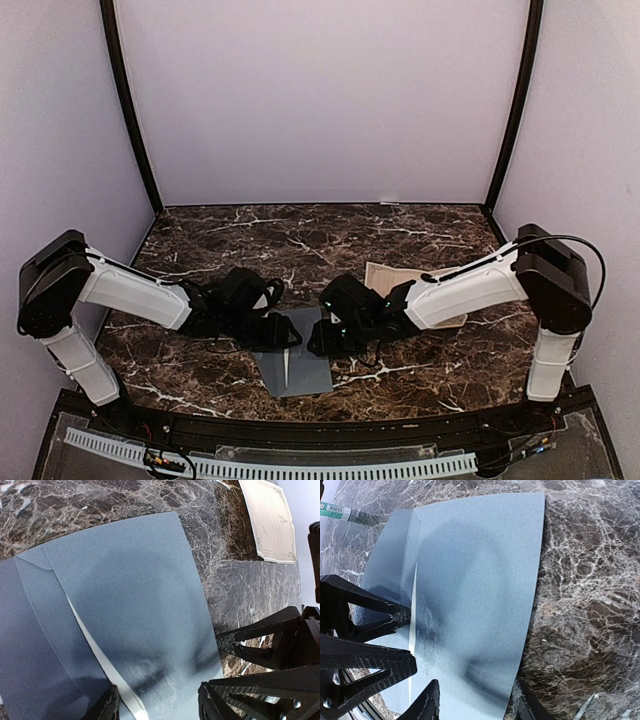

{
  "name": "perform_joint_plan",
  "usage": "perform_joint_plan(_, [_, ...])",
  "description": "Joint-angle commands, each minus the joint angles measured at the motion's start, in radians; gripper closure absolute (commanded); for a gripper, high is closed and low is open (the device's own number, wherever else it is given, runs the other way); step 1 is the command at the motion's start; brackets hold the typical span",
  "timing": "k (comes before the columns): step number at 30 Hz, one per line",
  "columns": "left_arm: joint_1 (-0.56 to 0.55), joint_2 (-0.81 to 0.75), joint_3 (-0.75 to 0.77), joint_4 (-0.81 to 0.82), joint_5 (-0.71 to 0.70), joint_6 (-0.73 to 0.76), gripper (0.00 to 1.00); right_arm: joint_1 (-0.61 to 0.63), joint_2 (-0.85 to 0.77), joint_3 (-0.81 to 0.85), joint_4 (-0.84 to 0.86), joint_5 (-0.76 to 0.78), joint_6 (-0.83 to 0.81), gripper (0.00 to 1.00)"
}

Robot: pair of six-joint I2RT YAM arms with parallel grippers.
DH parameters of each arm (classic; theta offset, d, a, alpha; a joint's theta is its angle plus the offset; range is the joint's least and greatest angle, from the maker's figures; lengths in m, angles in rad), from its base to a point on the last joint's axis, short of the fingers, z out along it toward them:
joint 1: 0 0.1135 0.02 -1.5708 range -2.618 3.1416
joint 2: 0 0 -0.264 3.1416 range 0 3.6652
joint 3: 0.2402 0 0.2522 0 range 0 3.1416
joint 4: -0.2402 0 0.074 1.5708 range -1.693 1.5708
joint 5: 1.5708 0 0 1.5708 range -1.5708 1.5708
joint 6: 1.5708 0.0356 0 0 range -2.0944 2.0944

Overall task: Place the letter into the envelope and seal it
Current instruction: Pick up the letter from the center of the board.

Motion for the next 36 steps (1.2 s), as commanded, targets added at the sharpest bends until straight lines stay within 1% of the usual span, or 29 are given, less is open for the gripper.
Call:
perform_joint_plan(1, [0.0,0.02,-0.008,0.033,0.038,-0.009,0.48,-0.004,0.038,0.016,0.023,-0.027,-0.009,0.54])
perform_joint_plan(17, [0.001,0.05,-0.015,0.096,0.083,-0.035,0.49,-0.004,0.048,0.032,0.019,-0.029,-0.014,0.55])
perform_joint_plan(21, [0.001,0.0,-0.015,0.036,0.021,-0.022,0.49,-0.005,0.016,0.024,0.009,-0.006,-0.013,0.55])
perform_joint_plan(23, [0.001,-0.036,-0.012,-0.033,-0.039,-0.004,0.49,-0.005,-0.01,0.018,-0.006,0.006,-0.013,0.54])
perform_joint_plan(26, [0.0,-0.09,-0.003,-0.11,-0.096,0.012,0.45,-0.009,-0.058,0.009,-0.029,0.054,-0.016,0.53])
perform_joint_plan(31, [0.0,-0.198,0.001,-0.24,-0.179,0.027,0.36,-0.015,-0.152,-0.021,-0.062,0.097,-0.016,0.53])
perform_joint_plan(34, [0.0,-0.262,-0.003,-0.28,-0.196,0.027,0.35,-0.02,-0.228,-0.045,-0.106,0.138,-0.018,0.52])
perform_joint_plan(36, [0.001,-0.295,-0.003,-0.302,-0.198,0.028,0.34,-0.025,-0.286,-0.063,-0.141,0.174,-0.02,0.49])
